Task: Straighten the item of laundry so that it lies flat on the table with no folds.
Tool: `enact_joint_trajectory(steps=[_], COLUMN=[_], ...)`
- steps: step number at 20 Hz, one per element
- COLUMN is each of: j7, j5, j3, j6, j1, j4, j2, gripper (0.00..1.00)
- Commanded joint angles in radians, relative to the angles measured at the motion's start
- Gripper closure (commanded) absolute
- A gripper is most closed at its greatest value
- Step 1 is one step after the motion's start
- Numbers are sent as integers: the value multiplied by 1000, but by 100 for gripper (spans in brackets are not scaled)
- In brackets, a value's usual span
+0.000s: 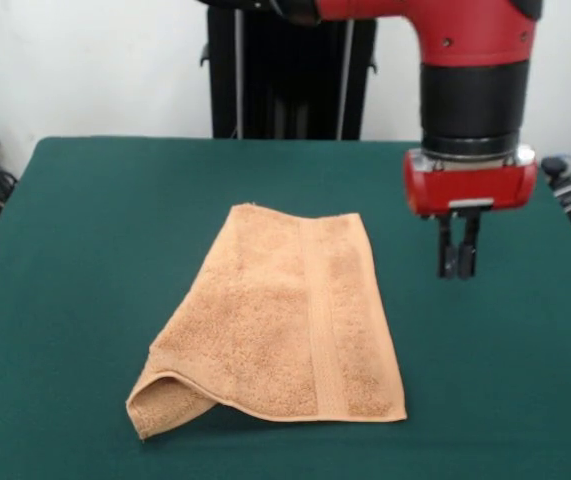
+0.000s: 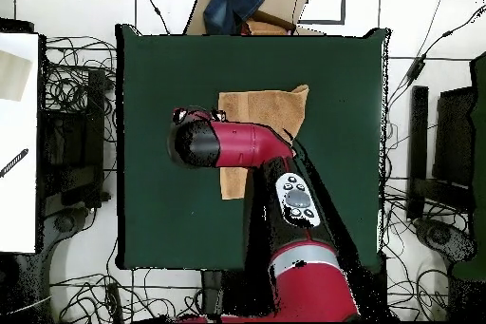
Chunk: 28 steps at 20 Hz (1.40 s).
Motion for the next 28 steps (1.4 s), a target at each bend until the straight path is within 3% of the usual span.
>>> enact_joint_trajectory(steps=[1,12,21,28], j7=[163,155,163,124], j5=[-4,8,-18,-28], j3=[11,-5,-13,51], j6=[-64,-9,-104,-122], j1=[-42,-38,-30,-97], j4=[77,67,51,59], j2=[31,-8,81,121], gripper=[100,100,100,100])
